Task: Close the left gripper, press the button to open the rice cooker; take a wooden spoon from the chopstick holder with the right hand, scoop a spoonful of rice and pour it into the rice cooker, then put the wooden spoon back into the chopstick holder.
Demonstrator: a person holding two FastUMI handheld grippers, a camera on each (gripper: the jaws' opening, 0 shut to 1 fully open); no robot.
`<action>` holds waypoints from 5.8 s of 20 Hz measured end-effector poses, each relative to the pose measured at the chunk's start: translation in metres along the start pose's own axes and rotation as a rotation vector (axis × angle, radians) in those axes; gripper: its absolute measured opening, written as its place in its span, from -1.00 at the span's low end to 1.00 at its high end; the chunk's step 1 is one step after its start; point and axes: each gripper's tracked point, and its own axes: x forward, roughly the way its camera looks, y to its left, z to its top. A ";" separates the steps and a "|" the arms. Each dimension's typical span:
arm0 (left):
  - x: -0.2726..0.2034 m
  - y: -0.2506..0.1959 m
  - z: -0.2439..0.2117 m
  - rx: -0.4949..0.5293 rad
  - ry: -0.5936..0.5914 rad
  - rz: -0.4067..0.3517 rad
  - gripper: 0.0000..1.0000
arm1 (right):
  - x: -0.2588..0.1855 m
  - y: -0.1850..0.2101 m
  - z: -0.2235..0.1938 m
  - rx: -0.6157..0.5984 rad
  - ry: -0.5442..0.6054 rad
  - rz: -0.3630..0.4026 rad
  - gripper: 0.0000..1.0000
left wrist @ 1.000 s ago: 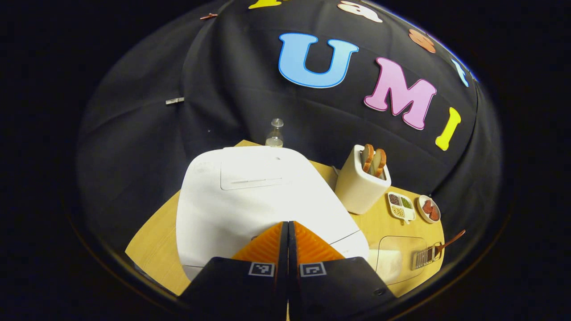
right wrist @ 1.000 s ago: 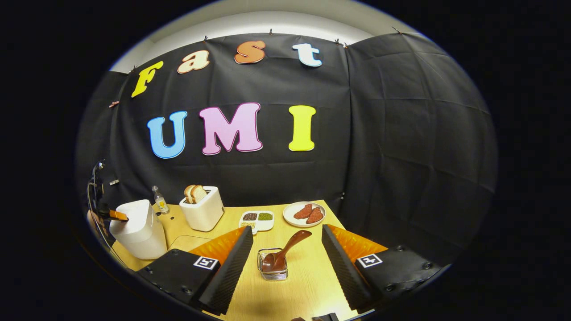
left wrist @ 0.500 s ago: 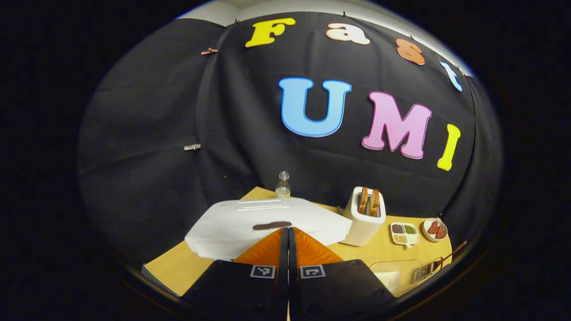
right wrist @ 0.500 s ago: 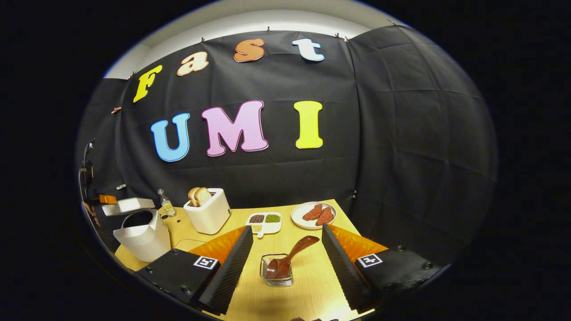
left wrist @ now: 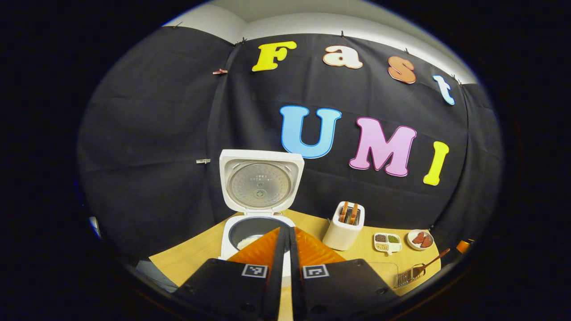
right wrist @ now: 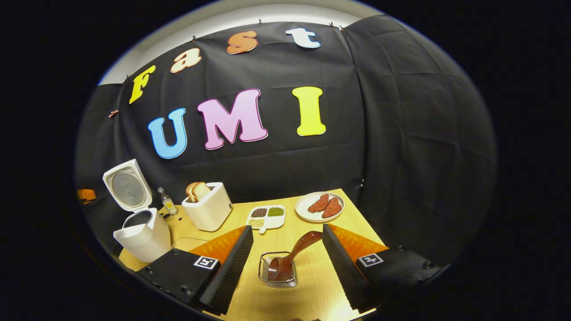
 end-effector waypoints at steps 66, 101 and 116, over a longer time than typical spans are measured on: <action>0.019 0.107 -0.187 0.038 0.364 -0.330 0.92 | 0.111 0.199 -0.115 -0.239 0.058 -0.052 -0.65; 0.012 0.128 -0.174 -0.076 0.362 -0.280 0.92 | 0.068 0.211 -0.155 0.903 0.318 -0.110 -0.65; -0.004 0.126 -0.159 -0.054 0.317 -0.329 0.92 | 0.050 0.203 -0.042 1.182 0.180 -0.046 -0.65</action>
